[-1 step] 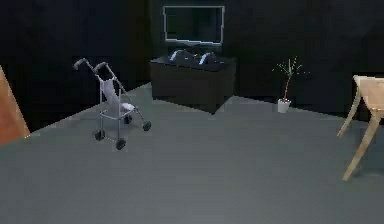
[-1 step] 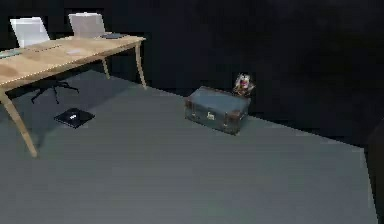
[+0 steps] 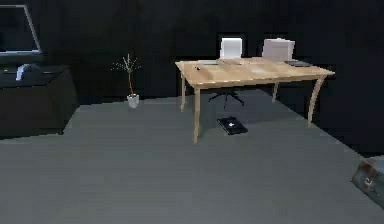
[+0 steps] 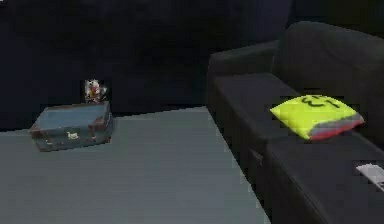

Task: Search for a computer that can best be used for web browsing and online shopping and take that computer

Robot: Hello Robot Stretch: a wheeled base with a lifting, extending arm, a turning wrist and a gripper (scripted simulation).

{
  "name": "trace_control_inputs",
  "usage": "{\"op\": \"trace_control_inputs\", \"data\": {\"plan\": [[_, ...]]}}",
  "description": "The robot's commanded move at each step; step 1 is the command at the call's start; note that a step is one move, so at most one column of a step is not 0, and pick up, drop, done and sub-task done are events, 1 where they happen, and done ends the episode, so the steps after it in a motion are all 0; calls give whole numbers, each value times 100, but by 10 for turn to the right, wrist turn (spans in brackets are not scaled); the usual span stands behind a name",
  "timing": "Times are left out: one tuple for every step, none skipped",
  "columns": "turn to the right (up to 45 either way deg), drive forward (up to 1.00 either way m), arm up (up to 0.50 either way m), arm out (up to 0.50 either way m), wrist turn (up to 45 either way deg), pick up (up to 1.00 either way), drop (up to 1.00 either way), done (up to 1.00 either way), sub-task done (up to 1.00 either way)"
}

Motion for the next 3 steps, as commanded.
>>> {"op": "trace_control_inputs", "data": {"plan": [[30, 0, 0, 0, 0, 0, 0, 0, 0], [0, 100, 0, 0, 0, 0, 0, 0, 0], [0, 45, 0, 0, 0, 0, 0, 0, 0]]}}
